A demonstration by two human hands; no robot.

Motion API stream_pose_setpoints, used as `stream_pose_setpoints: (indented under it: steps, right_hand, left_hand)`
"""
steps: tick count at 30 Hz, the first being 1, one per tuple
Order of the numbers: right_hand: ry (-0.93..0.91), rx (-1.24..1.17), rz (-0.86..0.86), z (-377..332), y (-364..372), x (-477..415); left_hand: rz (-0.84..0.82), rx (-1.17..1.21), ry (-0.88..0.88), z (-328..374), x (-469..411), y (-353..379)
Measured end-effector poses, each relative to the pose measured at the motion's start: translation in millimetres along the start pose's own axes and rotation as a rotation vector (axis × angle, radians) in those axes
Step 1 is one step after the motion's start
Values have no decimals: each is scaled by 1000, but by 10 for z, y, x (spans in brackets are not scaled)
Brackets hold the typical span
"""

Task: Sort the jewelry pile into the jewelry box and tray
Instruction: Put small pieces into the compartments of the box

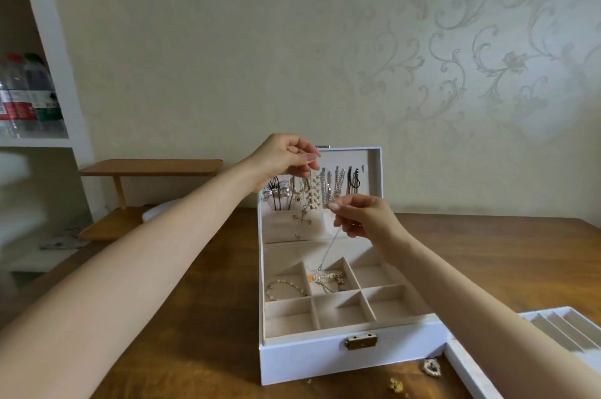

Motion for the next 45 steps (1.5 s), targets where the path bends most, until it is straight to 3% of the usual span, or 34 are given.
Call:
stream_pose_setpoints:
  steps: [10,16,30,39,45]
  right_hand:
    - [-20,198,24,8,-682,612]
    - [-38,247,28,41,-755,960]
    - [-57,112,42,106,-713,1281]
    - [-70,126,27,111,-762,1387]
    - [-5,188,-76,108,-681,1413]
  left_hand:
    - [69,201,-54,185,-129,253]
    - [-78,175,-92,167,-35,631]
    - [-293,225,-14,571,393,801]
    - [-278,248,-25,801,229,672]
    - [-236,306,-49,827,168,682]
Point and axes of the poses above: each hand's wrist, its own x-axis away from the middle knuckle, its own y-axis out of the palm, z = x × y, the point moved 7 cm from there along -x, towards the middle knuckle, and after that the axes turned 7 degrees about z, right-handed, at the moved point
